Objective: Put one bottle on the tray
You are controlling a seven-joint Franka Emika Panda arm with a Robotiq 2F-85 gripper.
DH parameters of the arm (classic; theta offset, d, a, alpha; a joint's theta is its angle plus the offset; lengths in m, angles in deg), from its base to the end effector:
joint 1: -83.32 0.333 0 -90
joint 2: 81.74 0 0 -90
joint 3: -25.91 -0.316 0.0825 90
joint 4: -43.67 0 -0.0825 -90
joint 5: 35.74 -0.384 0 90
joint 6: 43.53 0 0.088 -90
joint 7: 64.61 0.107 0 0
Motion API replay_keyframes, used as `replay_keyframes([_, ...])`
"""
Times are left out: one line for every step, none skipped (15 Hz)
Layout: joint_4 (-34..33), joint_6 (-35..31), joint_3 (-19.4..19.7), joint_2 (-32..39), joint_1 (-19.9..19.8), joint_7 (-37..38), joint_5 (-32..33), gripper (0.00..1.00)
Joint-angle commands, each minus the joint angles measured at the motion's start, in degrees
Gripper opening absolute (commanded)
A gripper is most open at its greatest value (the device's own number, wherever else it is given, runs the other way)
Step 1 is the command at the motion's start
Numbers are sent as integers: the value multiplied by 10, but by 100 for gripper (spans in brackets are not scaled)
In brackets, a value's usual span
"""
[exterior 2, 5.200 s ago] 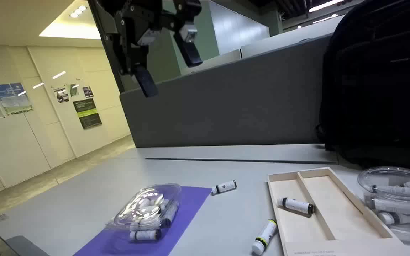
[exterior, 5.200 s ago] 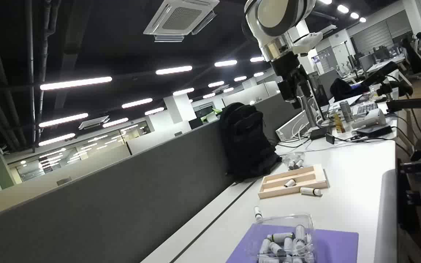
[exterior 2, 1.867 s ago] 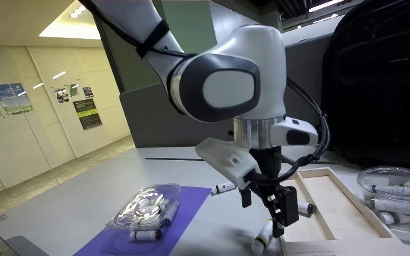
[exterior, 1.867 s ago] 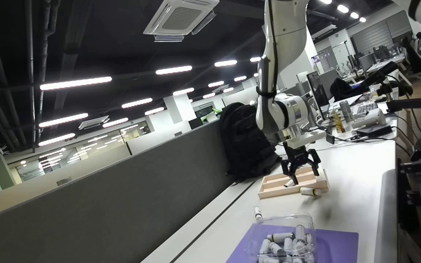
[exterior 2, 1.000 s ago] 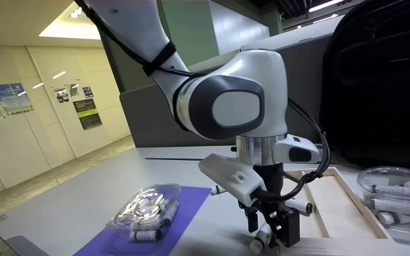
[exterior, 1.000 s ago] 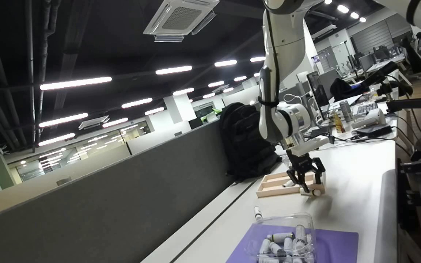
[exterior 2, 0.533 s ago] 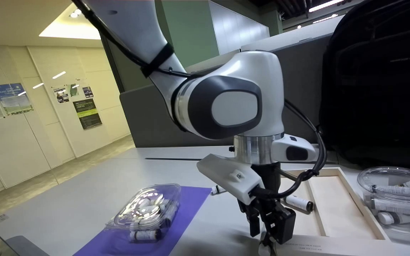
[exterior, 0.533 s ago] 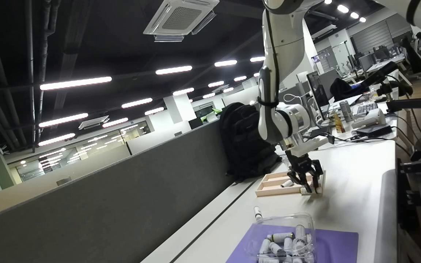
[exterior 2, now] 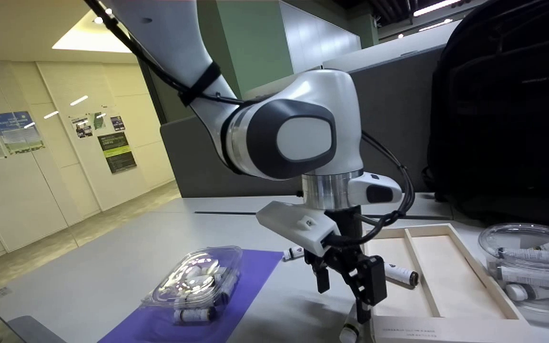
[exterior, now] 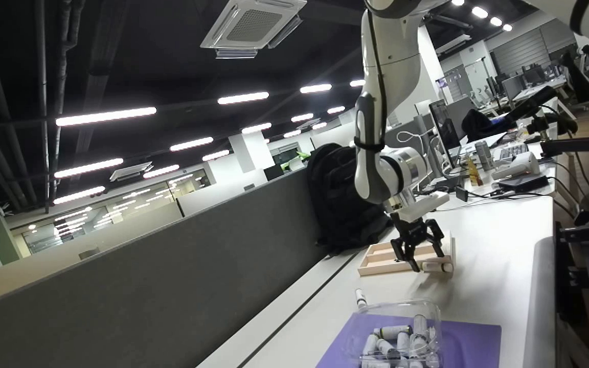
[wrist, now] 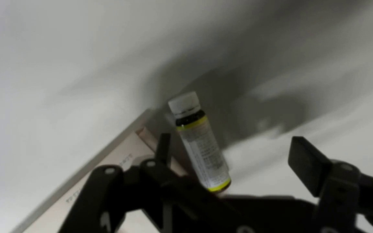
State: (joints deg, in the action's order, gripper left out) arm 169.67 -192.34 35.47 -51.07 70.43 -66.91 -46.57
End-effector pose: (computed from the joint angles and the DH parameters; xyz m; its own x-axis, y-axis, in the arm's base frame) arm 0.4900 -0.2120 0.1289 0.8698 -0.4778 -0.1229 -0.4811 -0.8766 0.0031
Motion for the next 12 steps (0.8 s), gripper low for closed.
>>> replay_keyframes([-13, 12, 12, -6, 17, 46, 29, 100])
replay_keyframes([-14, 13, 12, -4, 18, 50, 31, 100])
replay_keyframes([-13, 14, 13, -4, 19, 53, 33, 100])
replay_keyframes([-8, 13, 13, -6, 20, 56, 36, 100])
replay_keyframes([1, 9, 13, -10, 21, 55, 37, 100])
replay_keyframes([14, 1, 11, -16, 21, 53, 35, 100])
replay_keyframes([22, -2, 10, -19, 20, 52, 33, 100])
replay_keyframes([31, -6, 10, -22, 18, 52, 31, 100])
replay_keyframes([36, -10, 11, -21, 17, 53, 30, 100])
replay_keyframes([39, -8, 12, -19, 15, 52, 30, 100])
replay_keyframes([43, -9, 13, -18, 14, 52, 29, 100])
replay_keyframes([48, -10, 13, -18, 13, 51, 28, 100])
